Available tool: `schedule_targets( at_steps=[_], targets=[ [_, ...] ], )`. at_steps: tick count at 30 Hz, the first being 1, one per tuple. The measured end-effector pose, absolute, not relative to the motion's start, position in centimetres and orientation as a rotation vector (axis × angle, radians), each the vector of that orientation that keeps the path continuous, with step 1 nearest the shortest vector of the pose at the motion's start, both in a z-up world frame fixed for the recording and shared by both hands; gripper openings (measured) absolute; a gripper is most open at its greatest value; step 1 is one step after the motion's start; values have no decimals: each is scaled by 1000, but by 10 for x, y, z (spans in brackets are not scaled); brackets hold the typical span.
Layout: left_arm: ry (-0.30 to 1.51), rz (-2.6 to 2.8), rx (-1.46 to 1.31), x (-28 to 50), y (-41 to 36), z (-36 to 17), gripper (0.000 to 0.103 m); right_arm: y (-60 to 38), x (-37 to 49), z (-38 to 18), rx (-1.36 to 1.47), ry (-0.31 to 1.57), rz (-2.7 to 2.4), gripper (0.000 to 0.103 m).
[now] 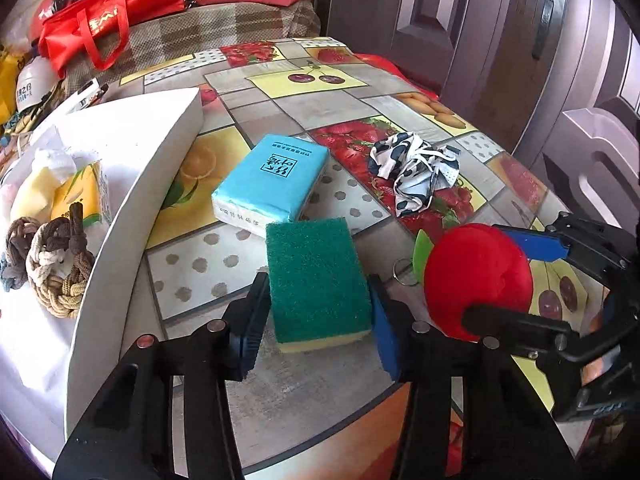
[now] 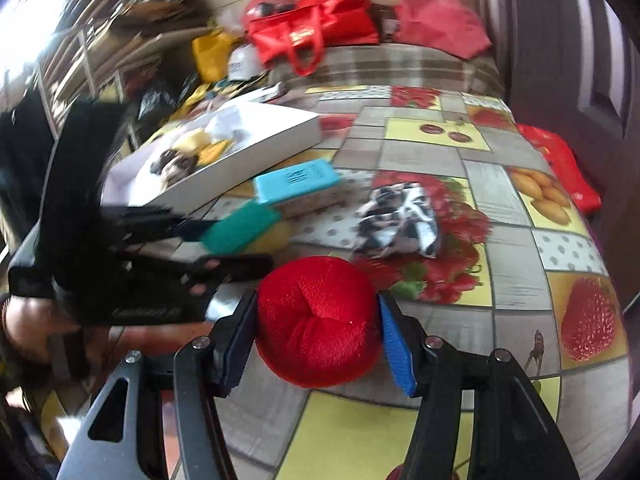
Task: Organize soft objects
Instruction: 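Grasp the green-and-yellow scouring sponge with the left gripper, then carry the green sponge and red plush ball over the white box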
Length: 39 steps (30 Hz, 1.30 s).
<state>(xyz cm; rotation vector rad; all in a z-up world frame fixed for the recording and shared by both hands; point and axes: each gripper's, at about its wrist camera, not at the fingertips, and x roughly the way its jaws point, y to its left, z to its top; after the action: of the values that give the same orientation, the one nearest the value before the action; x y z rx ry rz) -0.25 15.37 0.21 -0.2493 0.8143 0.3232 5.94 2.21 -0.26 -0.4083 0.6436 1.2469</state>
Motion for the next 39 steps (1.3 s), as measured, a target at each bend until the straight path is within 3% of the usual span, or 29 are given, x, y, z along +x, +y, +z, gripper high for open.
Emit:
schedule_targets(
  at_steps=[9,10,12,25,39],
  targets=[
    [826,319,-218,1,149,1,47,28,61,-7,-425,660,1232,66],
    [821,305,-222,2,148,2,41,28,60,-7,-428,663,1235,66],
    [806,287,-230,-1,149,3,40,29,59,-7,-430,667,1245,61],
    [371,399,-4,-73,107,49,40,8,44,20,-161,445,1193,60],
    [331,515,-57,-118,155,50,40,46,26,28,-156,358,1172,60]
  ],
)
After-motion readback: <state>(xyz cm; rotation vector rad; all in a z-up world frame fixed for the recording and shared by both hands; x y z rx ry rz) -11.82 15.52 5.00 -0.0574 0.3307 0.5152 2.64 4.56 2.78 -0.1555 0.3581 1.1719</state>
